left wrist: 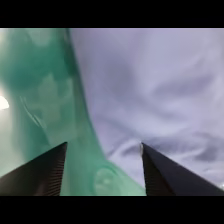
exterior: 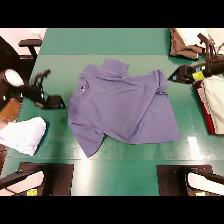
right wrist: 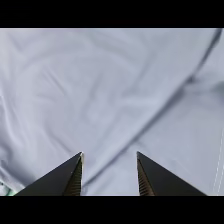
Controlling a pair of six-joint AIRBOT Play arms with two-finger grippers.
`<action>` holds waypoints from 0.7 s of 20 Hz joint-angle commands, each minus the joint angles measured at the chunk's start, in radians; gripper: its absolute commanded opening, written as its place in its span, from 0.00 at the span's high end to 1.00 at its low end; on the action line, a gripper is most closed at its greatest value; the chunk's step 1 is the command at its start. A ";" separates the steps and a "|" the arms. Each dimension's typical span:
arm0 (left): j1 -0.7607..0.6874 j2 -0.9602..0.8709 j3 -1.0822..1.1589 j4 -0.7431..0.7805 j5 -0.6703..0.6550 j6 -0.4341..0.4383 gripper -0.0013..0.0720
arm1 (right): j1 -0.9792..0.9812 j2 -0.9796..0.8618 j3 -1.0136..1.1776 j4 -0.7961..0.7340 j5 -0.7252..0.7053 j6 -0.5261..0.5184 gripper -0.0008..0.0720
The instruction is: Fold the shirts.
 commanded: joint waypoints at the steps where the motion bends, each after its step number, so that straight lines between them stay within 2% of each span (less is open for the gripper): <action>1: 0.005 0.085 -0.258 -0.121 0.097 0.046 0.25 | -0.006 0.143 -0.175 0.031 -0.048 -0.005 0.46; 3: 0.002 0.085 -0.322 -0.179 0.135 0.076 0.25 | -0.006 0.194 -0.229 0.037 -0.074 -0.005 0.46; 9: 0.002 0.085 -0.354 -0.260 0.233 0.076 0.27 | -0.007 0.276 -0.277 0.035 -0.085 -0.005 0.46; 11: 0.002 0.085 -0.354 -0.307 0.230 0.118 0.80 | -0.026 0.306 -0.317 0.035 -0.080 -0.005 0.46; 12: 0.002 0.085 -0.352 -0.324 0.224 0.137 0.94 | -0.048 0.322 -0.349 0.028 -0.068 -0.004 0.46; 14: 0.002 0.087 -0.328 -0.327 0.186 0.136 0.95 | -0.138 0.362 -0.446 -0.006 -0.022 0.005 0.46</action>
